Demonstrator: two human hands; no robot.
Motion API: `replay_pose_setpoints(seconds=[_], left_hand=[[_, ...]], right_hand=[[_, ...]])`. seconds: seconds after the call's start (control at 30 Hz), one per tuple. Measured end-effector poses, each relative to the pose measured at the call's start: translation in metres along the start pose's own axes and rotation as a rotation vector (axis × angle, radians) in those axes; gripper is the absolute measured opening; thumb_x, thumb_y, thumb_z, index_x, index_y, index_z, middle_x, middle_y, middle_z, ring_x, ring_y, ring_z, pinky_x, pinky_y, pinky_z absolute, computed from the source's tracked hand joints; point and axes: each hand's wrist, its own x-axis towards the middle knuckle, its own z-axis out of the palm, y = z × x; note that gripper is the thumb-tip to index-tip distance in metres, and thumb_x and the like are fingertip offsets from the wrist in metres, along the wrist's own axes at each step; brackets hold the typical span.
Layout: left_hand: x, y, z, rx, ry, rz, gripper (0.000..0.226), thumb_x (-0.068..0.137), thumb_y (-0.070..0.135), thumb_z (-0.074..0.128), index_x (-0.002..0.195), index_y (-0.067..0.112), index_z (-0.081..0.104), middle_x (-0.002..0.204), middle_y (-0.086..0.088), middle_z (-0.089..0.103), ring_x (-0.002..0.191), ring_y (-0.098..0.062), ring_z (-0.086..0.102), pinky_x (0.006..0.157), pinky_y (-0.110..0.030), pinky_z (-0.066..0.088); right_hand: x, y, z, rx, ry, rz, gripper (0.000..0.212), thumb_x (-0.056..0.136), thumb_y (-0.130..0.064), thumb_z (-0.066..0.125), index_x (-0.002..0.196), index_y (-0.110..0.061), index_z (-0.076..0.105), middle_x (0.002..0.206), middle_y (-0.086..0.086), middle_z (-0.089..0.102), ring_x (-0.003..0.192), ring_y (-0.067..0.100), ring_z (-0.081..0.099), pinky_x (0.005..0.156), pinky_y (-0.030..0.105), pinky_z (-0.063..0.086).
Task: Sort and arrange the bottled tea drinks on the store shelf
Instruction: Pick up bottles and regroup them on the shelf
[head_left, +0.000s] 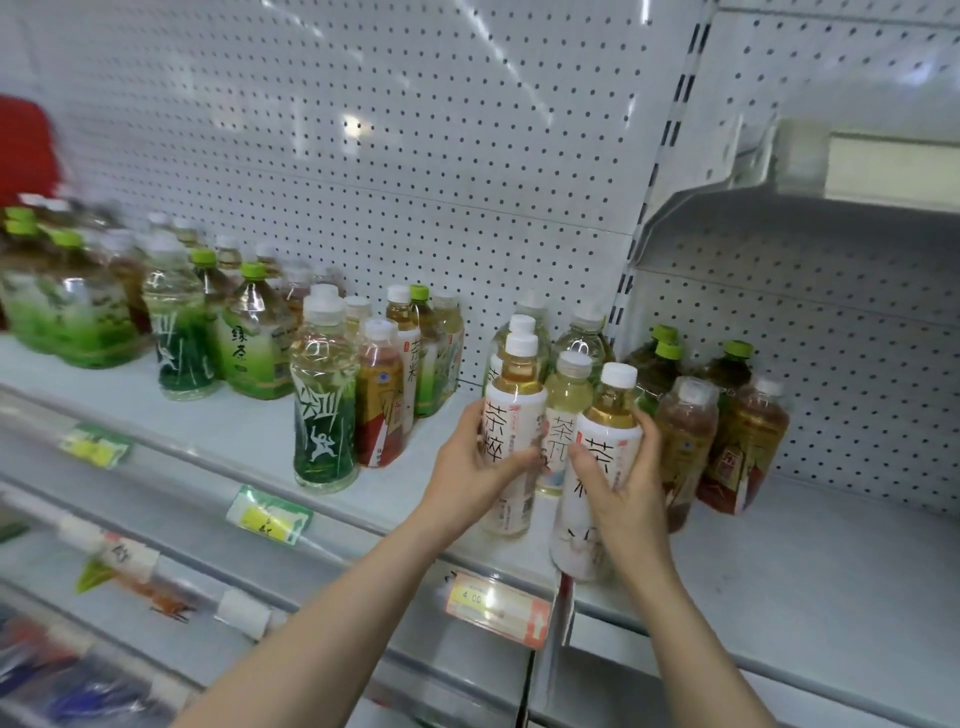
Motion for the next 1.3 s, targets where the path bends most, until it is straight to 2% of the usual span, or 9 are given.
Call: replay_pose_setpoints(seconds=[0.1, 0.2, 0.43, 0.63, 0.73, 0.87, 1.0, 1.13, 1.3], left_hand=[[-0.01, 0.013, -0.021, -0.115, 0.089, 0.008, 0.064, 0.074, 0.045, 0.078, 0.13, 0.031, 0.051, 0.114, 0.012, 0.069, 0.104, -0.002, 0.065, 0.09, -0.033, 0.056], [-0.022, 0.025, -0.05, -0.161, 0.103, -0.019, 0.063, 0.066, 0.054, 0.074, 0.122, 0.032, 0.056, 0.107, 0.012, 0.072, 0.098, -0.008, 0.07, 0.085, -0.036, 0.059], [-0.063, 0.024, -0.132, -0.154, 0.16, -0.041, 0.047, 0.072, 0.041, 0.076, 0.115, 0.033, 0.06, 0.103, 0.012, 0.073, 0.093, -0.005, 0.07, 0.074, -0.025, 0.058], [-0.081, 0.008, -0.226, -0.143, 0.191, -0.074, 0.064, 0.06, 0.051, 0.078, 0.116, 0.027, 0.06, 0.105, 0.008, 0.074, 0.097, -0.011, 0.07, 0.083, -0.035, 0.058], [-0.083, -0.002, -0.283, -0.131, 0.186, -0.091, 0.062, 0.061, 0.05, 0.079, 0.115, 0.028, 0.061, 0.106, 0.006, 0.074, 0.099, -0.015, 0.07, 0.088, -0.044, 0.057], [-0.086, -0.017, -0.361, -0.115, 0.206, -0.107, 0.062, 0.059, 0.049, 0.081, 0.113, 0.025, 0.061, 0.102, 0.003, 0.075, 0.096, -0.017, 0.07, 0.088, -0.044, 0.058], [-0.092, -0.029, -0.428, -0.081, 0.212, -0.12, 0.067, 0.058, 0.053, 0.08, 0.115, 0.025, 0.061, 0.104, 0.003, 0.074, 0.097, -0.015, 0.07, 0.084, -0.039, 0.058], [-0.093, -0.038, -0.485, -0.079, 0.216, -0.146, 0.067, 0.056, 0.054, 0.079, 0.115, 0.027, 0.061, 0.105, 0.006, 0.074, 0.095, -0.012, 0.071, 0.084, -0.039, 0.057], [-0.079, -0.05, -0.542, -0.084, 0.247, -0.158, 0.069, 0.054, 0.054, 0.078, 0.114, 0.025, 0.061, 0.102, 0.008, 0.074, 0.093, -0.011, 0.071, 0.077, -0.032, 0.057]], right_hand=[[0.006, -0.006, 0.002, 0.006, -0.018, -0.036, 0.062, 0.077, -0.067, 0.066, 0.13, -0.061, 0.034, 0.119, -0.029, 0.06, 0.106, -0.004, 0.063, 0.081, 0.026, 0.057], [0.01, -0.016, 0.016, 0.054, -0.047, -0.034, 0.064, 0.076, -0.066, 0.066, 0.132, -0.046, 0.042, 0.109, -0.022, 0.066, 0.096, 0.002, 0.068, 0.075, 0.029, 0.058], [-0.009, -0.043, 0.093, 0.134, -0.134, 0.004, 0.058, 0.076, -0.062, 0.065, 0.124, -0.032, 0.053, 0.105, -0.011, 0.068, 0.093, 0.004, 0.068, 0.071, 0.02, 0.053], [-0.033, -0.073, 0.175, 0.181, -0.138, 0.024, 0.061, 0.075, -0.064, 0.067, 0.125, -0.032, 0.052, 0.104, -0.01, 0.071, 0.093, 0.009, 0.07, 0.076, 0.032, 0.054], [-0.044, -0.093, 0.224, 0.194, -0.128, 0.038, 0.06, 0.075, -0.063, 0.069, 0.123, -0.031, 0.052, 0.104, -0.008, 0.07, 0.094, 0.014, 0.07, 0.081, 0.045, 0.058], [-0.055, -0.116, 0.295, 0.218, -0.129, 0.016, 0.057, 0.074, -0.056, 0.071, 0.123, -0.031, 0.053, 0.101, -0.004, 0.071, 0.093, 0.023, 0.07, 0.084, 0.052, 0.057], [-0.063, -0.133, 0.359, 0.189, -0.155, 0.013, 0.043, 0.072, -0.062, 0.069, 0.109, -0.059, 0.05, 0.097, -0.017, 0.069, 0.087, 0.008, 0.07, 0.076, 0.032, 0.059], [-0.063, -0.152, 0.417, 0.193, -0.167, 0.007, 0.048, 0.073, -0.058, 0.071, 0.115, -0.044, 0.051, 0.093, -0.016, 0.07, 0.078, 0.003, 0.069, 0.062, 0.018, 0.053], [-0.051, -0.161, 0.476, 0.198, -0.171, 0.015, 0.041, 0.073, -0.06, 0.072, 0.108, -0.056, 0.051, 0.096, -0.019, 0.07, 0.082, 0.003, 0.07, 0.062, 0.018, 0.053]])
